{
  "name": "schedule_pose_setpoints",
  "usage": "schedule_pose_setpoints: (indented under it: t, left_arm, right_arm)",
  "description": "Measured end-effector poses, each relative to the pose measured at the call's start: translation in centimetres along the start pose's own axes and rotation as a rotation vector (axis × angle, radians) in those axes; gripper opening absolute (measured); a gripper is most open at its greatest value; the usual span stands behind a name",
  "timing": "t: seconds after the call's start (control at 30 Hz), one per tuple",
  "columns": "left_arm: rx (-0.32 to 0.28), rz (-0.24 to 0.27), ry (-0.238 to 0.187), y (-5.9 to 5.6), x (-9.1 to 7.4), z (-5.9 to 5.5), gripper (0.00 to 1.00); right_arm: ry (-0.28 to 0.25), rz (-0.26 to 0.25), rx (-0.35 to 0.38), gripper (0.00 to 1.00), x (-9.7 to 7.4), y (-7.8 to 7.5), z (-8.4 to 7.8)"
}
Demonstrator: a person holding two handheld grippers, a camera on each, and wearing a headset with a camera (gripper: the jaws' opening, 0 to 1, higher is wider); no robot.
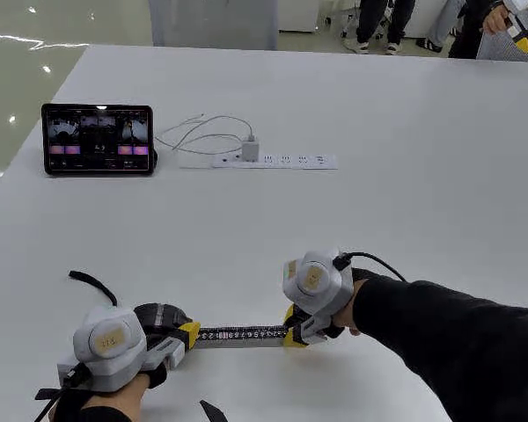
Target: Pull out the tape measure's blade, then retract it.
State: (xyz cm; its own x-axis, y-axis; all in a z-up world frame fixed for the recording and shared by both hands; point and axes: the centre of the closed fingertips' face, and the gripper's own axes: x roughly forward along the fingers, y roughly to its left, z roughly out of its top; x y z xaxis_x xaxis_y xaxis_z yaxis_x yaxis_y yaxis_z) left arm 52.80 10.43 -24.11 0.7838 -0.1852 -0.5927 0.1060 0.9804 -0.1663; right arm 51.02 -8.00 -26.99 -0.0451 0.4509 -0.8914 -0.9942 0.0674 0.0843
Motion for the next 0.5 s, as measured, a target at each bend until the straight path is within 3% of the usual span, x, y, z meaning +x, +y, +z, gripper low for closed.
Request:
schedule_pose_setpoints:
  t: [0.5]
  left_arm:
    - [0.025,0.000,0.011,-0.12,-0.03,-0.07,0.60]
  right_arm:
    - [0.006,-0.019,-0.008,0.10,0.18,0.07,0.40]
